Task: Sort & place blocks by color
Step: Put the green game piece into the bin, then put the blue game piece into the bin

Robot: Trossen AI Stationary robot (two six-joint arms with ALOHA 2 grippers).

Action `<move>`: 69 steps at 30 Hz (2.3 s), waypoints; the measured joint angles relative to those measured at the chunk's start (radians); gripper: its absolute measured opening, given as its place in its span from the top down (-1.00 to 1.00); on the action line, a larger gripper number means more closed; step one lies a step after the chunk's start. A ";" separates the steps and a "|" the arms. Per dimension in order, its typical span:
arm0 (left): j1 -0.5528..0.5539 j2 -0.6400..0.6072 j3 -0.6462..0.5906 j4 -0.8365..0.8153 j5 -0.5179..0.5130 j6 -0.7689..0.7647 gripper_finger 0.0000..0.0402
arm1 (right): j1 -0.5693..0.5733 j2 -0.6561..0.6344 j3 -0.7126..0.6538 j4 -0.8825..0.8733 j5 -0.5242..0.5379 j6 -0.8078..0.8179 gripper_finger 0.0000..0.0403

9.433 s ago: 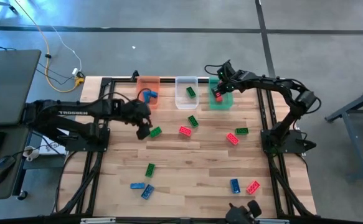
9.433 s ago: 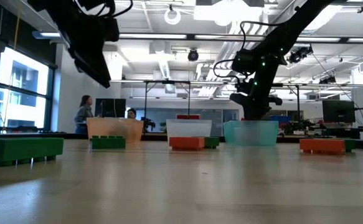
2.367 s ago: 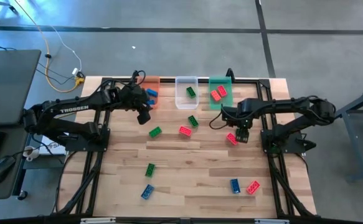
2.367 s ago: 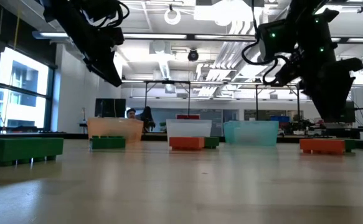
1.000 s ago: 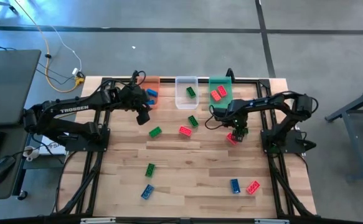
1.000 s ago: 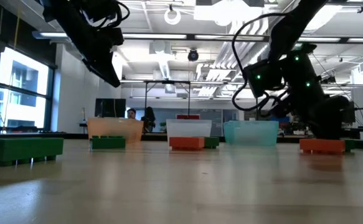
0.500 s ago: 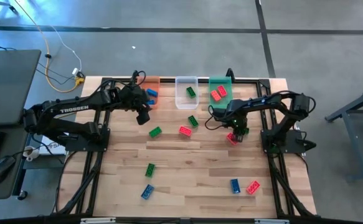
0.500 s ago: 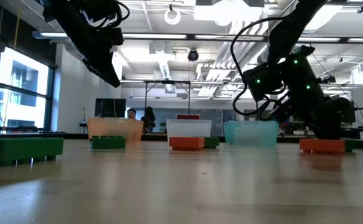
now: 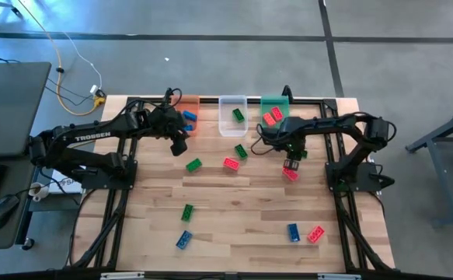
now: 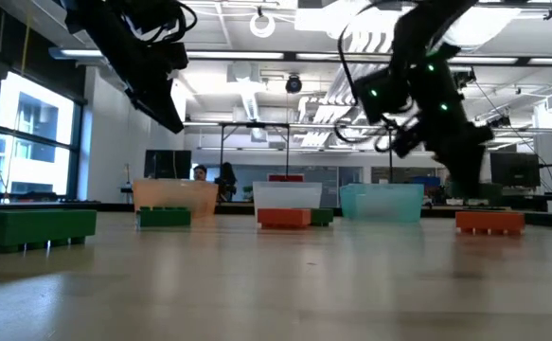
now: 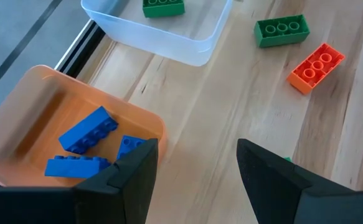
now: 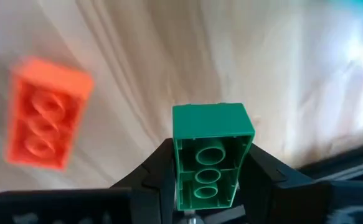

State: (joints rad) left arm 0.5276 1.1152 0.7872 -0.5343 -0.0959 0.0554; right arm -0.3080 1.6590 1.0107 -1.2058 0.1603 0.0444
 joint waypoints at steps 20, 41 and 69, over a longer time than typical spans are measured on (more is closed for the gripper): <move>0.000 0.000 0.000 0.000 0.009 -0.019 -0.03 | -0.043 -0.012 0.188 0.808 -0.030 0.004 0.47; 0.000 0.000 0.000 0.000 0.007 -0.026 -0.03 | -0.068 0.147 0.183 1.213 0.027 0.084 0.47; 0.000 0.000 0.000 -0.018 0.007 -0.026 -0.03 | -0.068 0.219 0.404 0.832 0.012 0.075 -0.41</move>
State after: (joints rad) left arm 0.5274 1.1156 0.7872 -0.5519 -0.0891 0.0292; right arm -0.3758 1.8778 1.4151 -0.3740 0.1720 0.1197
